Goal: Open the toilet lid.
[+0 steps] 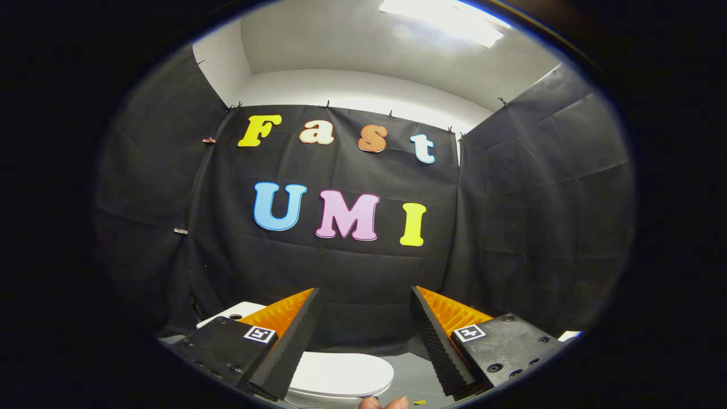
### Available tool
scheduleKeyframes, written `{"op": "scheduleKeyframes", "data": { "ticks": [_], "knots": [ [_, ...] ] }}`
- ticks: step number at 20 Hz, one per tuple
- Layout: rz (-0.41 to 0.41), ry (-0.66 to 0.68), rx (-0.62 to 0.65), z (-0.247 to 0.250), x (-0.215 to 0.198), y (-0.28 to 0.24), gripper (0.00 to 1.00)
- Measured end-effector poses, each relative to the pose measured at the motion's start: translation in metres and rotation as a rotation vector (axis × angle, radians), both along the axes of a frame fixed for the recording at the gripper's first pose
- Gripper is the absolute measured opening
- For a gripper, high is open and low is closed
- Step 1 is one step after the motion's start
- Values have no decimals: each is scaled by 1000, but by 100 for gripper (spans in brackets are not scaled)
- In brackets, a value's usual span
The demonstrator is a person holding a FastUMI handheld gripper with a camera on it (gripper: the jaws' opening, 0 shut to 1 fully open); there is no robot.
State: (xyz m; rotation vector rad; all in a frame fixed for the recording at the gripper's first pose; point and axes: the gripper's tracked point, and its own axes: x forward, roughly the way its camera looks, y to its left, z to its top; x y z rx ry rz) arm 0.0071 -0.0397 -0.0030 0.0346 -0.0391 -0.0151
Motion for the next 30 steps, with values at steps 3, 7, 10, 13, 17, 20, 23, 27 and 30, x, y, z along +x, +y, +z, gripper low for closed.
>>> {"op": "scheduleKeyframes", "data": {
  "ticks": [3,7,10,13,17,20,23,27,30],
  "knots": [
    [-26,7,28,-10,6,-20,98],
    [-79,10,21,-19,16,-44,97],
    [-98,22,-13,-32,20,-51,97],
    [-81,61,-24,-55,31,-49,98],
    [-45,114,-3,-94,47,-43,98],
    [-13,195,34,-142,57,-38,98],
    [18,255,107,-185,66,-35,98],
    [140,346,314,-248,73,-20,98],
    [163,442,478,-300,79,-26,98]
  ]
}}
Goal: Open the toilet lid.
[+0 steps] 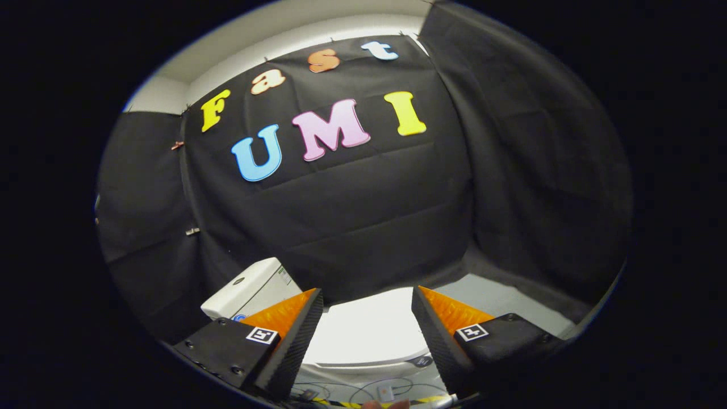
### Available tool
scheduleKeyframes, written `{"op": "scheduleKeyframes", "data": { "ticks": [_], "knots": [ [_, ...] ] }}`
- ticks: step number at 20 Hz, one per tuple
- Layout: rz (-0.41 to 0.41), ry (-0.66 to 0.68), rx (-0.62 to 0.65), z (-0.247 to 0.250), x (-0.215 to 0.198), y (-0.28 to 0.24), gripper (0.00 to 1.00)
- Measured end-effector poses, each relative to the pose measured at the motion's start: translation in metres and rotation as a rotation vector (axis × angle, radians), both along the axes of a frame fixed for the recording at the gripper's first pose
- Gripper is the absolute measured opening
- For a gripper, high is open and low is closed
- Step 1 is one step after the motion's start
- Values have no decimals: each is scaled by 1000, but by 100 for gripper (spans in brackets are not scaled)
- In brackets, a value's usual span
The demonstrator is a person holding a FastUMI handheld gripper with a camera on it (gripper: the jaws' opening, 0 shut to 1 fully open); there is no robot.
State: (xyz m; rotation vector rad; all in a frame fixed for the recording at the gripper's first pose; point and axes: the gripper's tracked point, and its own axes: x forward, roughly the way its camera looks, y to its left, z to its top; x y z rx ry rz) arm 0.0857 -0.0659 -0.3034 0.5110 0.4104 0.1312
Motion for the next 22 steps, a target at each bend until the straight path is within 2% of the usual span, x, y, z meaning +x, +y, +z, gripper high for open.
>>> {"op": "scheduleKeyframes", "data": {
  "ticks": [5,11,14,18,22],
  "knots": [
    [16,222,292,-97,-12,-9,98],
    [50,434,437,-220,-36,-16,98],
    [71,535,459,-279,-45,-16,98],
    [70,591,500,-321,-42,-11,98],
    [7,558,561,-347,-26,-18,96]
  ]
}}
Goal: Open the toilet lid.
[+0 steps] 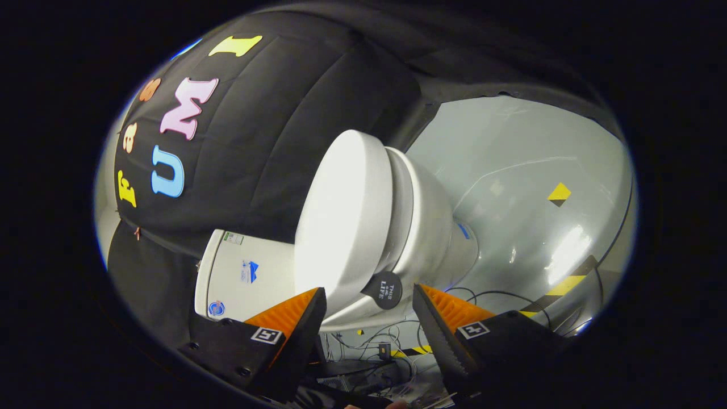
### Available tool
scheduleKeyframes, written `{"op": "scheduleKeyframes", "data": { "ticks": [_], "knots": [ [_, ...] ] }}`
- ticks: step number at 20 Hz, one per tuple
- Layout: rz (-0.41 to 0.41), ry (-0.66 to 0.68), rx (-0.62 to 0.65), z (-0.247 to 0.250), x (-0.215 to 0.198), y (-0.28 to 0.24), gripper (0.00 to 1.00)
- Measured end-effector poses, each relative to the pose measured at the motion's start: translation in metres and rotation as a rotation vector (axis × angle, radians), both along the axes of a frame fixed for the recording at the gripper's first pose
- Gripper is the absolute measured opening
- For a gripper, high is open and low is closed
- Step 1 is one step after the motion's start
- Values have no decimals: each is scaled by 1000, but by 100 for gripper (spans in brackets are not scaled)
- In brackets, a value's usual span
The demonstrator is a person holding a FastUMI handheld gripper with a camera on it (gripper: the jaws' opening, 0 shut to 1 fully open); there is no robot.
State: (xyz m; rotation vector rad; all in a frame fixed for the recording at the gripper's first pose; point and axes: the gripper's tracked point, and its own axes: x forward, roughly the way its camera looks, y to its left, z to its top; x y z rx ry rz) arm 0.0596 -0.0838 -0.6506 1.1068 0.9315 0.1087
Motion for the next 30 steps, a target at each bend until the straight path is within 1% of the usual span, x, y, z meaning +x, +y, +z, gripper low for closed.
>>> {"op": "scheduleKeyframes", "data": {
  "ticks": [3,4,7,10,13,14,15,18,19,20,21,22,23,24,25,26,28,30],
  "knots": [
    [-4,14,22,-14,0,1,96],
    [-4,19,37,-17,-1,3,85],
    [-5,24,84,-17,3,9,85],
    [36,57,85,-32,0,22,85],
    [-6,84,79,-41,11,19,85],
    [-12,97,61,-42,7,14,68],
    [-8,100,80,-49,10,23,51],
    [19,93,144,-39,5,40,51],
    [25,111,135,-38,8,30,51],
    [-1,91,151,-48,15,38,36],
    [13,81,133,-51,12,35,21],
    [36,65,112,-41,7,37,20],
    [40,39,68,-40,12,42,20],
    [40,46,64,-37,21,52,18],
    [65,48,46,-32,23,43,8],
    [73,43,11,-31,24,49,7],
    [101,16,-53,-14,22,47,8],
    [108,-1,-100,6,25,45,8]
  ]
}}
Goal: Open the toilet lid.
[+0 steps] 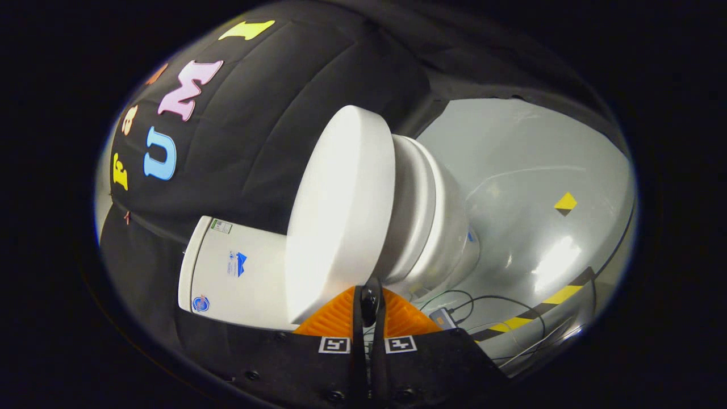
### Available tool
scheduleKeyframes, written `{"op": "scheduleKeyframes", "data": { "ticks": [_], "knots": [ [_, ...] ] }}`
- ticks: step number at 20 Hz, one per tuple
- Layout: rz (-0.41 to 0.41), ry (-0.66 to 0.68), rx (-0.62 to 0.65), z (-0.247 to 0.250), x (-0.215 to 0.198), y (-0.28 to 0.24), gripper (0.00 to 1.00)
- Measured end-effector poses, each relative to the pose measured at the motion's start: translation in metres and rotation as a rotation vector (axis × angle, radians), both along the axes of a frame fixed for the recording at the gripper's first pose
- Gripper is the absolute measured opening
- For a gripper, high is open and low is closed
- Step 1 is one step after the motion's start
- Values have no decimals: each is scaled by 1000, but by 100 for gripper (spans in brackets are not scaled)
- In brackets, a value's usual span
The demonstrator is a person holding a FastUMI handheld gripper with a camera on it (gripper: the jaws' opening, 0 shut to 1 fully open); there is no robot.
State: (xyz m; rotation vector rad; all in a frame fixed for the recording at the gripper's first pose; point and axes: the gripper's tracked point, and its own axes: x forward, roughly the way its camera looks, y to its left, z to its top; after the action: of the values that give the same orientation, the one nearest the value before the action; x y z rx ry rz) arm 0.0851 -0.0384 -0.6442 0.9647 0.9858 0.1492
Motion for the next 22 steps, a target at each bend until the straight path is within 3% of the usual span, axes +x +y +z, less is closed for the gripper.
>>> {"op": "scheduleKeyframes", "data": {
  "ticks": [7,12,22],
  "knots": [
    [-33,-91,-220,81,10,13,7],
    [30,-154,-383,131,17,40,7],
    [28,-223,-559,183,19,82,6]
  ]
}}
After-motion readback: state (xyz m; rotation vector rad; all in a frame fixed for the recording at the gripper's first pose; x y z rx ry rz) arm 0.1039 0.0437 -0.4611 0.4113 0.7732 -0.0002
